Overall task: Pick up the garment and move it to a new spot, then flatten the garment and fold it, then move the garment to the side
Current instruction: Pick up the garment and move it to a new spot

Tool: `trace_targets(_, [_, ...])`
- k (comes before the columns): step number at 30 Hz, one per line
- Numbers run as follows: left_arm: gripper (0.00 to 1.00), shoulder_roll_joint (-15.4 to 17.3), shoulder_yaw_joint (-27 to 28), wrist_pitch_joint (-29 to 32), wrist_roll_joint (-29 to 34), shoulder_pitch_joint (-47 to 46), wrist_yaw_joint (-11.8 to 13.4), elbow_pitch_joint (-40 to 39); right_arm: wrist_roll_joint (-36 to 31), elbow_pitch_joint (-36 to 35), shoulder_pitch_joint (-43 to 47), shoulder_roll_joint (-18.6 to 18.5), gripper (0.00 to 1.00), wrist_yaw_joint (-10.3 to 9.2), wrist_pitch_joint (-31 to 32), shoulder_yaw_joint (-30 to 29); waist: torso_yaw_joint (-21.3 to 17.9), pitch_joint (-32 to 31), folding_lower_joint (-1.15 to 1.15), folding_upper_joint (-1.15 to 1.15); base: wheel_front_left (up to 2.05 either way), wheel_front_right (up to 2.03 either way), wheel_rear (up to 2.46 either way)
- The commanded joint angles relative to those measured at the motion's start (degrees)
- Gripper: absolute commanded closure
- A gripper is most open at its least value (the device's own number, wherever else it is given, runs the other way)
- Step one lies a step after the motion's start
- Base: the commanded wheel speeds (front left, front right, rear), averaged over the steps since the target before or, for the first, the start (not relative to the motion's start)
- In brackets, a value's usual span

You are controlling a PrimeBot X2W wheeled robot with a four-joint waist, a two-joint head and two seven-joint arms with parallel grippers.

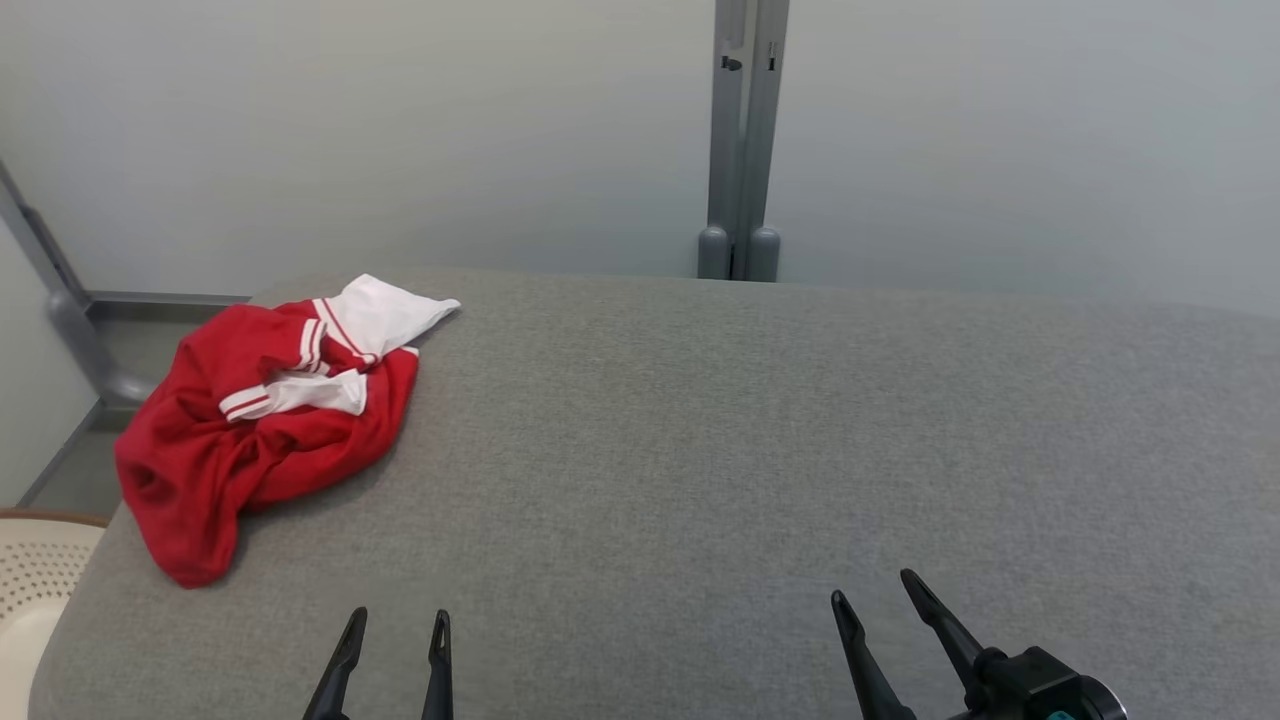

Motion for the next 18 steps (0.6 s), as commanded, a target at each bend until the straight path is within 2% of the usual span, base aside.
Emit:
trace_targets(1, [0.0,0.32,0.38,0.02,0.4,0.97,-0.08,0.11,0.53,-0.27,0.61,-0.17,0.0,0.03,-0.18,0.01,3.07,-0.32,0.0,0.0,0.0,0.0,0.0])
trace_targets(10, [0.0,0.3,1.91,0.02,0.73,1.58,-0.4,0.2,1.5,-0.36,1.51,-0.17,0.0,0.03,-0.17,0.64,8.43,-0.57,0.0,0.0,0.0,0.0,0.0])
trace_targets(18, [0.0,0.3,2.83,0.03,0.13,0.63,0.11,-0.68,1.48,-0.13,-0.67,-0.18,0.0,0.03,-0.17,1.23,11.53,1.14,0.0,0.0,0.0,0.0,0.0])
